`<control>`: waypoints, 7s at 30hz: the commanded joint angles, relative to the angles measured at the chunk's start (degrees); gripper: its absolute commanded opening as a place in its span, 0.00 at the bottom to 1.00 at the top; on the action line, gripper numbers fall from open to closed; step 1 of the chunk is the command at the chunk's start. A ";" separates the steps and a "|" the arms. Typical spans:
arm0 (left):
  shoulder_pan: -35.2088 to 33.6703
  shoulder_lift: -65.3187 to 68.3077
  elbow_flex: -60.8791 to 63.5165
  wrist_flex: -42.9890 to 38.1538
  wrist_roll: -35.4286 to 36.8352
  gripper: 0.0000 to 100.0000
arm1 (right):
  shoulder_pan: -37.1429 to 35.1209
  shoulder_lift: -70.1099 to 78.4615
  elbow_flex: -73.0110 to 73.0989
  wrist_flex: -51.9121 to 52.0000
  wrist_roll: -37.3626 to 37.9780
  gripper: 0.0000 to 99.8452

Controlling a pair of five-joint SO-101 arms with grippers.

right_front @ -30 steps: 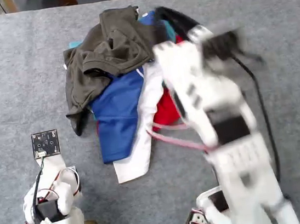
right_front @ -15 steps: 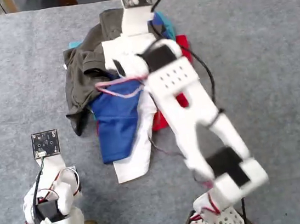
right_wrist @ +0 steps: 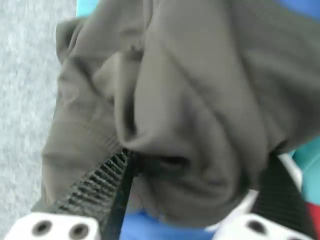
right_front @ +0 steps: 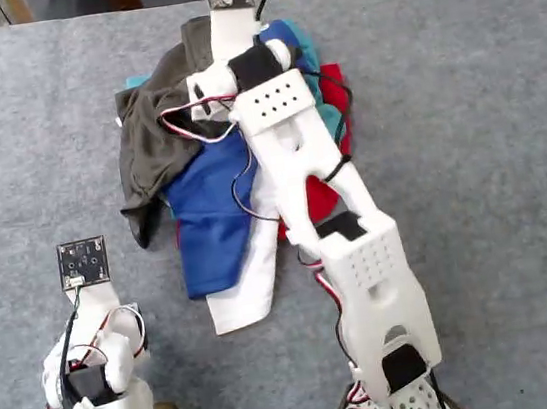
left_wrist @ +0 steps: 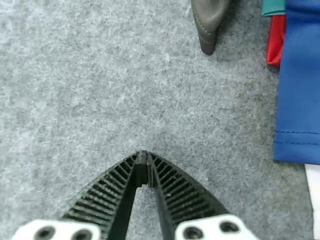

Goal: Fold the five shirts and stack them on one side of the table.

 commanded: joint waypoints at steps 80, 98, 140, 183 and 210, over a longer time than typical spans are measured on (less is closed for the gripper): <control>-0.22 -0.09 0.84 -0.79 -0.18 0.03 | -6.24 -4.35 -4.09 3.52 16.53 0.01; -0.22 0.00 0.84 -0.79 -0.18 0.03 | 2.37 -19.38 -35.82 1.76 15.65 0.01; 3.82 0.09 0.84 -0.79 -0.18 0.03 | 54.77 -62.73 113.19 -38.15 45.54 0.01; 24.04 86.15 -89.71 -1.14 -27.96 0.03 | 54.07 -63.34 121.27 -48.97 40.26 0.01; 30.37 168.88 -169.10 26.73 -4.04 0.34 | 53.01 -63.25 121.36 -48.97 40.44 0.01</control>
